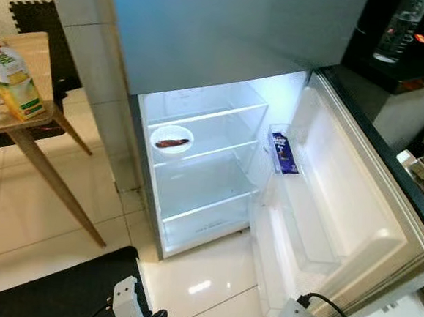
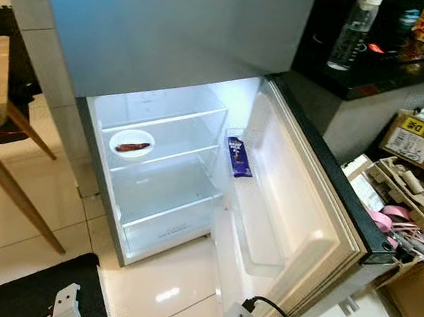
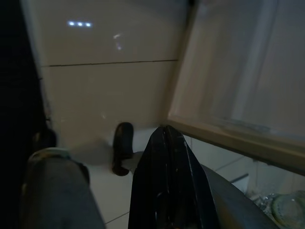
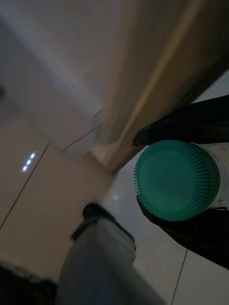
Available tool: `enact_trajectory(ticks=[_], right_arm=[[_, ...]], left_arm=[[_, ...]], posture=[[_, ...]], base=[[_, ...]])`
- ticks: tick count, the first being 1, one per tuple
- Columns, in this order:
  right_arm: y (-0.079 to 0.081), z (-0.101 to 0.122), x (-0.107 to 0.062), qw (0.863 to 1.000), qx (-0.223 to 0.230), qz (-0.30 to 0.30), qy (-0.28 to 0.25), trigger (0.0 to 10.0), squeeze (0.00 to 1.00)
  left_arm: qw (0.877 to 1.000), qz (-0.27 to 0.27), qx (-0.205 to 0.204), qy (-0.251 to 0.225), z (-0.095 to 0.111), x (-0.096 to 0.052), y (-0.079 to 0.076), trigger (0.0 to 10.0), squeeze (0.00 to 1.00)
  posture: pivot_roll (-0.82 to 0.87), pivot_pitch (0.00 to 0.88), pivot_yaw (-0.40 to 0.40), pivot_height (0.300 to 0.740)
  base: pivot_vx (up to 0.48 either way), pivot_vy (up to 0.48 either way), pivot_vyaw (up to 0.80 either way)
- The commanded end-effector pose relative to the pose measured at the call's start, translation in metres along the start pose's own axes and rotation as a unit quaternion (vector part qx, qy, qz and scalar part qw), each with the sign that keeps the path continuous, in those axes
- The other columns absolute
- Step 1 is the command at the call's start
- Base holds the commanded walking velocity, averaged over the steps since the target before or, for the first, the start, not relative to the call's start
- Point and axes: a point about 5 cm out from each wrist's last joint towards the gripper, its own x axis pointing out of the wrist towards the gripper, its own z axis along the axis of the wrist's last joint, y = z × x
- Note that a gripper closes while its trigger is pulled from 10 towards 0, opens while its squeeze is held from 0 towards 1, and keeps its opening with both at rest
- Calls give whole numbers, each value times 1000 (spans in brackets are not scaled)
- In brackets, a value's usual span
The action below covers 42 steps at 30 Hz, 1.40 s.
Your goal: Restocking fridge
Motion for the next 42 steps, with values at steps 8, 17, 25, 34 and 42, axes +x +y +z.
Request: enact_trajectory(ticks=[8,17,25,34,42], right_arm=[[-45,33,1,992,-34,-114,-33,10000,0],[-68,-11,-20,973,-15,-222,65,10000,0],[-75,-41,-37,959,43,-256,112,10000,0],[-13,-20,-9,990,112,-83,27,10000,0],[-3,14,6,989,140,-38,-39,10000,0]], left_arm=[[995,79,11,52,-30,-24,36,10000,0],[995,78,15,53,-31,-21,31,10000,0],[996,71,20,54,-30,-18,27,10000,0],[995,70,27,63,-36,-18,25,10000,0],[994,73,55,65,-34,-19,27,10000,0]], posture=[[-112,61,-46,740],[-110,60,-46,740],[-116,59,-48,740],[-113,57,-51,740],[-107,50,-43,740]], base=[[0,0,0],[0,0,0],[0,0,0],[0,0,0],[0,0,0]])
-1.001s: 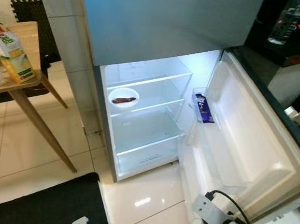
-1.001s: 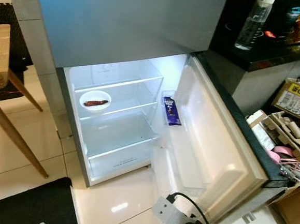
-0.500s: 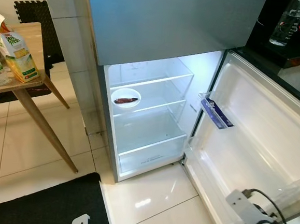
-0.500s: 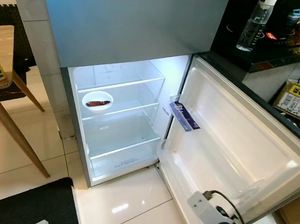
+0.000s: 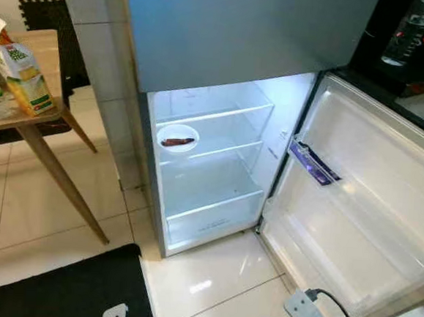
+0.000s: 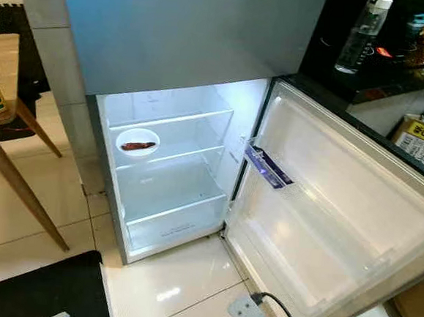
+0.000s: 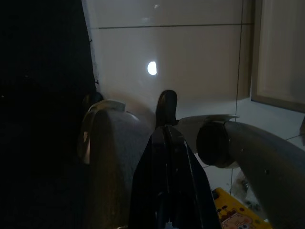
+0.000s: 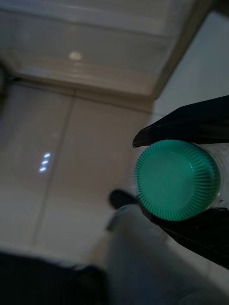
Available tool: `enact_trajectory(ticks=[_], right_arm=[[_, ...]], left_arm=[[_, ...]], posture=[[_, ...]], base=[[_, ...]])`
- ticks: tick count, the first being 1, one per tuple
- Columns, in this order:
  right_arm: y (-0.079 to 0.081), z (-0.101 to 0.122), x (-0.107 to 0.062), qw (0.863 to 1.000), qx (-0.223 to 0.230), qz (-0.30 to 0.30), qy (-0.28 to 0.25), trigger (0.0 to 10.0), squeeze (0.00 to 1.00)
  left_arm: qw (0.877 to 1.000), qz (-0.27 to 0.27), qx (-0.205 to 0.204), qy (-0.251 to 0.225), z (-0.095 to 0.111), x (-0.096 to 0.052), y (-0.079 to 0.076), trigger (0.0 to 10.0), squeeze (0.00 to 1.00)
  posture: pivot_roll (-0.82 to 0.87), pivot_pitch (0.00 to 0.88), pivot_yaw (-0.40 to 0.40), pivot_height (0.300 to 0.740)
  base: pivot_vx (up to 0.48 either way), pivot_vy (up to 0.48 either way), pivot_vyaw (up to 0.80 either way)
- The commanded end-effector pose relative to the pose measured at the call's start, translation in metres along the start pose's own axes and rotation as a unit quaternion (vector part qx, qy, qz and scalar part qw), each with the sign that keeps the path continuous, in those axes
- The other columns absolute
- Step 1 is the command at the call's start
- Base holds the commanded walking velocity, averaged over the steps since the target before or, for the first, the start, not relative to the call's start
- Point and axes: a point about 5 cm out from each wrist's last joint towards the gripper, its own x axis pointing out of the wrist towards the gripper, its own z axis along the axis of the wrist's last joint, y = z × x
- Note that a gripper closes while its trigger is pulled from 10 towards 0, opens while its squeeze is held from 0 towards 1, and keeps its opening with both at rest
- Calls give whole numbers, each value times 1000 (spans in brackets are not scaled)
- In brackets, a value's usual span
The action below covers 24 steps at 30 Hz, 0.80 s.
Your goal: Restocking fridge
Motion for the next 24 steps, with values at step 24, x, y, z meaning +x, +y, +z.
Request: enact_trajectory(ticks=[24], right_arm=[[25,-69,-20,978,93,-57,177,10000,0]], left_arm=[[997,20,69,-1,3,2,-3,10000,0]], posture=[[-90,24,-35,740]], base=[[0,0,-93]])
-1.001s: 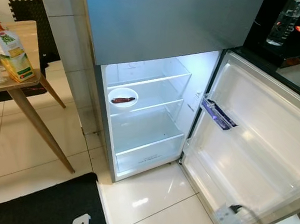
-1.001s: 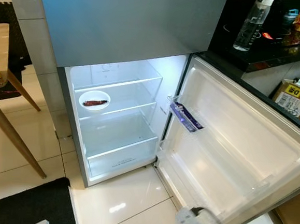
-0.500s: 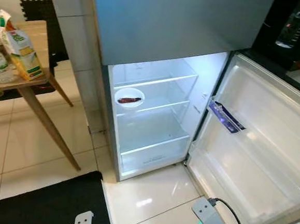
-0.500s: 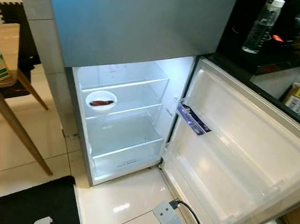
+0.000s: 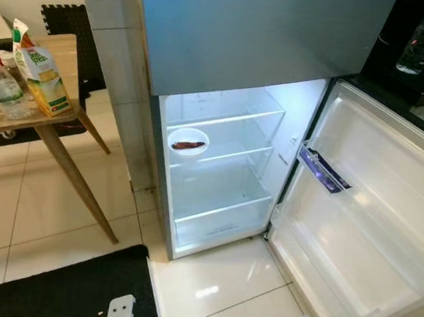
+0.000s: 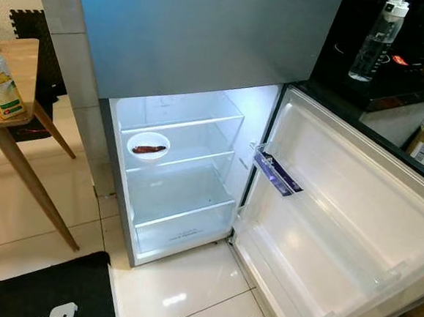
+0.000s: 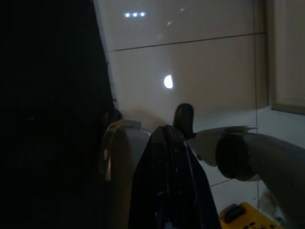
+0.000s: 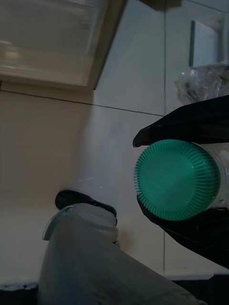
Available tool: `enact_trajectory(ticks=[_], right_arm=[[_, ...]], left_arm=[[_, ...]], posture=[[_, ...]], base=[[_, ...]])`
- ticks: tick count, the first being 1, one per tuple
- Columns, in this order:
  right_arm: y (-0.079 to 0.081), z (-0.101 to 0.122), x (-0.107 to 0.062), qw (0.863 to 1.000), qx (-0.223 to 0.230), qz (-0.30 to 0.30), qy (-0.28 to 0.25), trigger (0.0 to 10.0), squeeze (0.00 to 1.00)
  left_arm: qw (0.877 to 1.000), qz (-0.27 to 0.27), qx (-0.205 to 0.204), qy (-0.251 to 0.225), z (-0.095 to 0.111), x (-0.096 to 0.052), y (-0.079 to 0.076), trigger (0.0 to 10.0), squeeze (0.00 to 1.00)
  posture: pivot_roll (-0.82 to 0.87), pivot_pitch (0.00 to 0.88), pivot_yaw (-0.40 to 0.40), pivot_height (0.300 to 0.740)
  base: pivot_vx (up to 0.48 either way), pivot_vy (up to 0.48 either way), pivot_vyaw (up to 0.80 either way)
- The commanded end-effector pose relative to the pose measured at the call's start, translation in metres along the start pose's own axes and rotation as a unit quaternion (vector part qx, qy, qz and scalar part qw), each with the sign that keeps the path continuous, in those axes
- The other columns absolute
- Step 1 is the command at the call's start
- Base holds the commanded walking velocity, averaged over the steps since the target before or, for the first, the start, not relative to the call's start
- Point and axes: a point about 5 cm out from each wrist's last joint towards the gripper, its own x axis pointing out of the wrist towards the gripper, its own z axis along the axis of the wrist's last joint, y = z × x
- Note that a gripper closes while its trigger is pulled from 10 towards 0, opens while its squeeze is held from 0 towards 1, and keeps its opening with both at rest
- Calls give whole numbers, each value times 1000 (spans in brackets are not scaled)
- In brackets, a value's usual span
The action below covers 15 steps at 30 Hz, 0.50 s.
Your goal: Restocking fridge
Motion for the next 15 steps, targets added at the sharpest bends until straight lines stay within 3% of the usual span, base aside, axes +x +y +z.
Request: enact_trajectory(ticks=[1,15], right_arm=[[-1,-14,-2,1000,12,-7,24,10000,0],[0,-22,-4,999,21,-6,37,10000,0]], left_arm=[[1000,1,7,7,-3,0,-2,10000,0],[1000,1,21,7,0,1,-2,10000,0]], posture=[[-90,27,-34,740],[-93,17,-31,740]], base=[[0,0,-788],[0,0,-788]])
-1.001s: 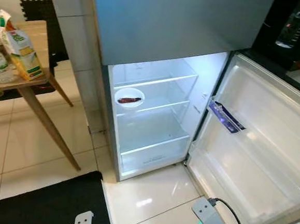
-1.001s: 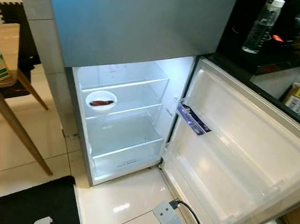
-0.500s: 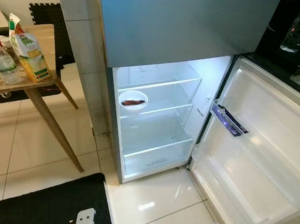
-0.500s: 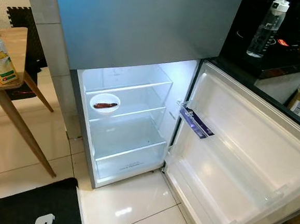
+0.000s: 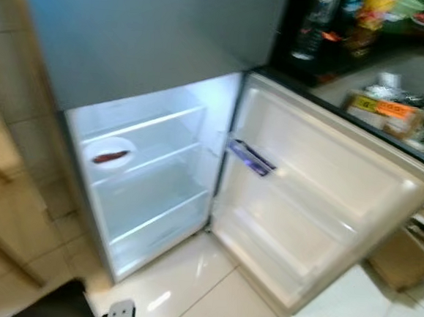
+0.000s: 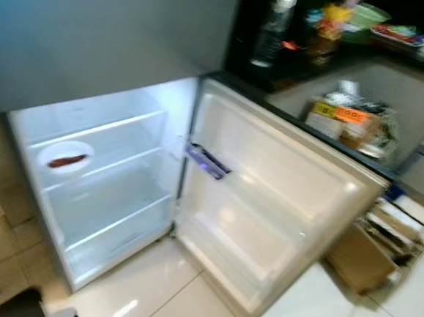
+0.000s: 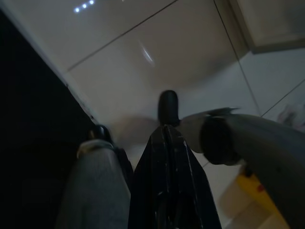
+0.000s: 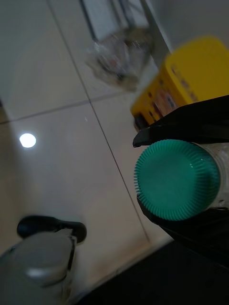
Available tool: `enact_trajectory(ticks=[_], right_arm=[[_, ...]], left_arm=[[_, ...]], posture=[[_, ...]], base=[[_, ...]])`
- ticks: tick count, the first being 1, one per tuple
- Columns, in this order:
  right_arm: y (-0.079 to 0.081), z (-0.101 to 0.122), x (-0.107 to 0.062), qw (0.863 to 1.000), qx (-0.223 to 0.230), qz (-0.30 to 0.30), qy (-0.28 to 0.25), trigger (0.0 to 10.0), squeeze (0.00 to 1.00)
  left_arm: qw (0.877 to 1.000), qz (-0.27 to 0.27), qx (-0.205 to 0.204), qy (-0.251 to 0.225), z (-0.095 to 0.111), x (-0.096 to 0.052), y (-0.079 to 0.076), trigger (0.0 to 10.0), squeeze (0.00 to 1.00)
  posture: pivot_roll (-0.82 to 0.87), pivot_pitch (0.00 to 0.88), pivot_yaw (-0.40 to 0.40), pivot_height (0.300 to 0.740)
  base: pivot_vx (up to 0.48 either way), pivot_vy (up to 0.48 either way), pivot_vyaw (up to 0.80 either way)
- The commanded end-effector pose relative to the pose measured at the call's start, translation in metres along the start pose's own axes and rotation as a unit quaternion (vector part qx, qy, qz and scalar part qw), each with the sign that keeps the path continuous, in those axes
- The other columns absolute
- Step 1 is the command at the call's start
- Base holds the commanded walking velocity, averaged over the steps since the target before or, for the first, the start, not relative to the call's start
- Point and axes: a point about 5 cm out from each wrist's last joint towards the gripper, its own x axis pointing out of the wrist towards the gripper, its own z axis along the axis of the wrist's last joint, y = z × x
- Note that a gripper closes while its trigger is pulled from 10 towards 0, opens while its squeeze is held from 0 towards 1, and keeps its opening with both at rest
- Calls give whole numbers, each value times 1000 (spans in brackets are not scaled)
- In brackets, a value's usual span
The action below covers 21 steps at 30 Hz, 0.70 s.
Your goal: Restocking fridge
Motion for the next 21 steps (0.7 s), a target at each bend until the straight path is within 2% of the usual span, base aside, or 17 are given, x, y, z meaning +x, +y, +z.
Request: enact_trajectory(ticks=[1,21], right_arm=[[-2,-2,0,1000,1,-3,5,10000,0],[0,-2,0,1000,1,2,7,10000,0]], left_arm=[[1000,1,6,5,-2,0,-1,10000,0],[1000,4,22,9,-2,0,0,10000,0]], posture=[[-93,17,-31,740],[-88,10,-25,740]], base=[[0,0,-788],[0,0,-788]])
